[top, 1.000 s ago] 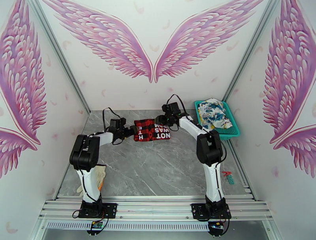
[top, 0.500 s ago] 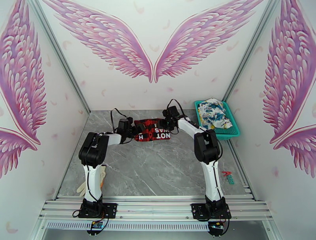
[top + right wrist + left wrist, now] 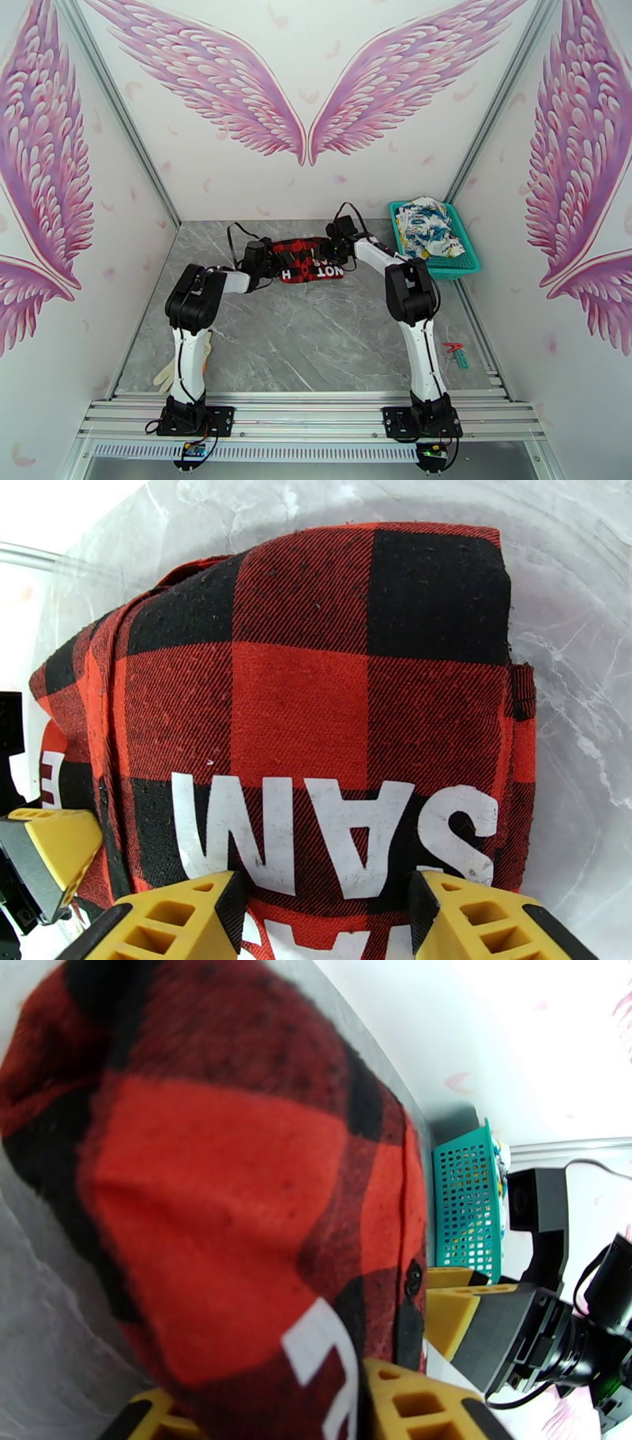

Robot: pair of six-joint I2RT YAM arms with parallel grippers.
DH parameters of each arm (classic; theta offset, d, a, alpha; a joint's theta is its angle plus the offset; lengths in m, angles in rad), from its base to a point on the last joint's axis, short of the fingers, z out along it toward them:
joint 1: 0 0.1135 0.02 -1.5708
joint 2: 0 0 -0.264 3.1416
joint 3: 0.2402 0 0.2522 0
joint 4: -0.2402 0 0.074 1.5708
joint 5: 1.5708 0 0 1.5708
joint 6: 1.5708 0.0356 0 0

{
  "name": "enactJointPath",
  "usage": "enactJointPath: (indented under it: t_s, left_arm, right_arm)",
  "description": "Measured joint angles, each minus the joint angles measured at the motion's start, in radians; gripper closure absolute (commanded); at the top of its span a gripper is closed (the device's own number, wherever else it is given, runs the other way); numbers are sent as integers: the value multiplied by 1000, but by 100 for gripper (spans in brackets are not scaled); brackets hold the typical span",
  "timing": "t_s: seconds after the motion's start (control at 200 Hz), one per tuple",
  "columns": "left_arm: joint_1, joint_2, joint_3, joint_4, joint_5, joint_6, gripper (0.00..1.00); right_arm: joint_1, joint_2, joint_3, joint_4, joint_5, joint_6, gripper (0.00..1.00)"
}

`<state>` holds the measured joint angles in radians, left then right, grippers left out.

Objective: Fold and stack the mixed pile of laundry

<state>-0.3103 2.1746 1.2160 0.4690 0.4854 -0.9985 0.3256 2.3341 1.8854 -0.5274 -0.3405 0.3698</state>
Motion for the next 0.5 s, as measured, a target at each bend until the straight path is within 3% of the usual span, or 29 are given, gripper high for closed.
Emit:
enactJointPath:
  t_s: [0.18,0.355,0.5]
  left_arm:
    - [1,0,-6,29,2,-5,82]
    - [8,0,-12,51,24,1,86]
    - [16,0,-12,56,47,17,94]
  right_arm:
    - [-2,-6,-27,27,-4,29,37]
    - [-34,-100,-192,119,-57,110,36]
    - [-92,-172,-299,200,-117,218,47]
